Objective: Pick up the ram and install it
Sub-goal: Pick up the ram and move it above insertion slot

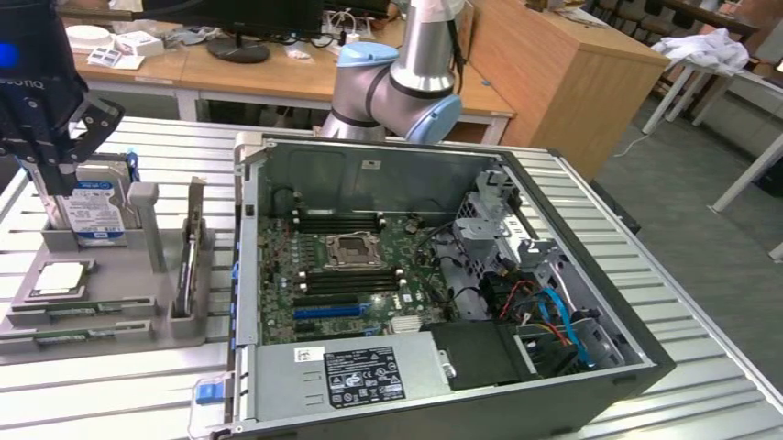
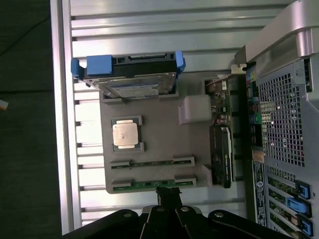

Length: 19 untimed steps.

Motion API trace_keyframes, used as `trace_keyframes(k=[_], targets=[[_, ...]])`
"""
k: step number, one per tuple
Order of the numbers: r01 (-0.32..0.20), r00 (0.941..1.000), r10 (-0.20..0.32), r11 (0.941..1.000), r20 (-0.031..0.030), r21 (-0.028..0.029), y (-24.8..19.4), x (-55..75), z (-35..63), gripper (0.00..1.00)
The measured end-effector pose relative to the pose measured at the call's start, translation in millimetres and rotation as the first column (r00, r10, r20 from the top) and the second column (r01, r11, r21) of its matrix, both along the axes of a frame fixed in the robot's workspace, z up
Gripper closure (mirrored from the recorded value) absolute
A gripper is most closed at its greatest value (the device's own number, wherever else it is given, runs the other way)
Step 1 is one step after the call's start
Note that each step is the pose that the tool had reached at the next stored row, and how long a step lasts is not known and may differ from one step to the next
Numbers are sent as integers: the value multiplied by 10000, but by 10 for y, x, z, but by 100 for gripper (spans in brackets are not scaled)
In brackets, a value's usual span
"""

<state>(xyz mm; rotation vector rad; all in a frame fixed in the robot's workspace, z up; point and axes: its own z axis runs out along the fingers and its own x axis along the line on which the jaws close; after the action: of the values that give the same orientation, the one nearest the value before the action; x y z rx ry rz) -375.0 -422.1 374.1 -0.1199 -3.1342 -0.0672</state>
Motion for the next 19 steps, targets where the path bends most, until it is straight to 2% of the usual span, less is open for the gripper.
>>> trace_keyframes(k=[5, 9, 14, 19], targets=[[-588, 9983, 588, 9983, 0, 0, 0, 0, 0, 89], [-1275, 9918, 1275, 9918, 0, 0, 0, 0, -1, 89], [-2157, 9764, 2157, 9764, 0, 0, 0, 0, -1, 89], [-3038, 9527, 3038, 9527, 0, 0, 0, 0, -2, 89]])
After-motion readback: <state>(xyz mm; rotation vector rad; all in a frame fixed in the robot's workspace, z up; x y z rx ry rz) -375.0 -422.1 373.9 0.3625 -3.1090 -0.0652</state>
